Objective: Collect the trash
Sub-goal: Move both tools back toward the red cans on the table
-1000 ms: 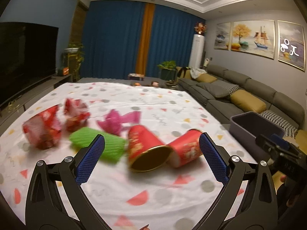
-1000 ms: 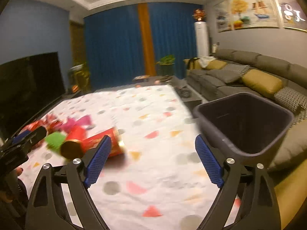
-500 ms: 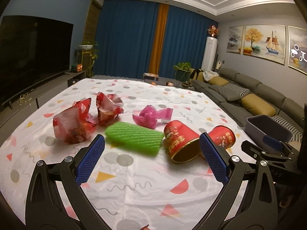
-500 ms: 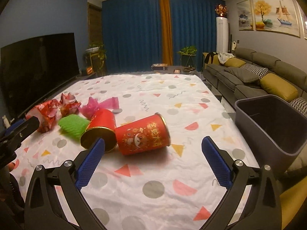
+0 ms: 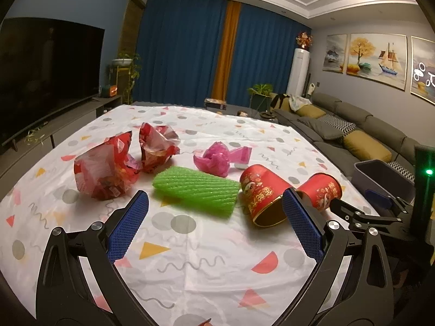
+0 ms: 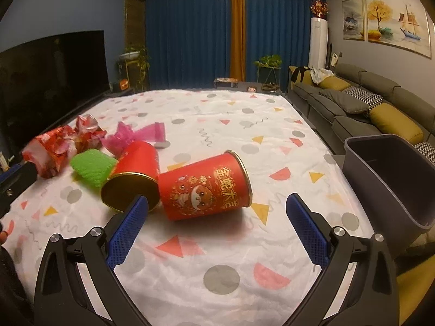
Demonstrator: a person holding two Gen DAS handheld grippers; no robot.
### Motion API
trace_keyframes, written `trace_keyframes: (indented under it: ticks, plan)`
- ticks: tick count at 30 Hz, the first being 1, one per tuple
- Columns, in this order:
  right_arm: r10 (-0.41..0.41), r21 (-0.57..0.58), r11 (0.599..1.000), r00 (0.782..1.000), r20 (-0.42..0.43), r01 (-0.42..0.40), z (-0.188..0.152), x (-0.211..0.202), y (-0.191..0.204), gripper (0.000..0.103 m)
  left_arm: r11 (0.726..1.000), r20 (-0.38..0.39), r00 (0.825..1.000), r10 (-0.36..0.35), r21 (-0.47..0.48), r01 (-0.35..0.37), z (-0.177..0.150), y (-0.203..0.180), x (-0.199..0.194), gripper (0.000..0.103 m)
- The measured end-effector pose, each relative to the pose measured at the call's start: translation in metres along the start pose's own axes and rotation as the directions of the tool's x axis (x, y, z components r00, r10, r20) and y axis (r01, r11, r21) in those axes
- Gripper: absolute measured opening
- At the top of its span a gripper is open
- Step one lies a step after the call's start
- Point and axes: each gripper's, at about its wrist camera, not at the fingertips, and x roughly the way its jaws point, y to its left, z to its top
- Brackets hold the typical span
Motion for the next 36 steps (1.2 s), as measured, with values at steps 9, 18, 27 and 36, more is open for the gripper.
trace_keyframes:
  ticks: [9,18,27,36]
  plan:
    - [-0.009,-0.03,1.0,0.999,-0.051,0.007,0.005,0.023,0.005,0.097,1.0,-0.016,1.0,-0.009,-0.004,0.009,-0.001,0.005,0.008,0.097]
    - [-0.014,-0.048,0.999,0.996,-0.086,0.01,0.011,0.039,0.008,0.097,1.0,-0.042,0.999,-0.025,0.011,0.026,-0.001,0.003,0.019,0.097]
    - [0.015,-0.046,0.999,0.993,-0.114,-0.02,0.013,0.049,0.008,0.093,0.996,-0.088,0.995,-0.055,0.066,0.061,0.0,-0.016,0.033,0.097]
    - [0.037,-0.036,0.998,0.993,-0.116,-0.042,0.011,0.048,0.004,0.087,0.988,-0.149,0.986,-0.077,0.121,0.096,-0.001,-0.035,0.05,0.097]
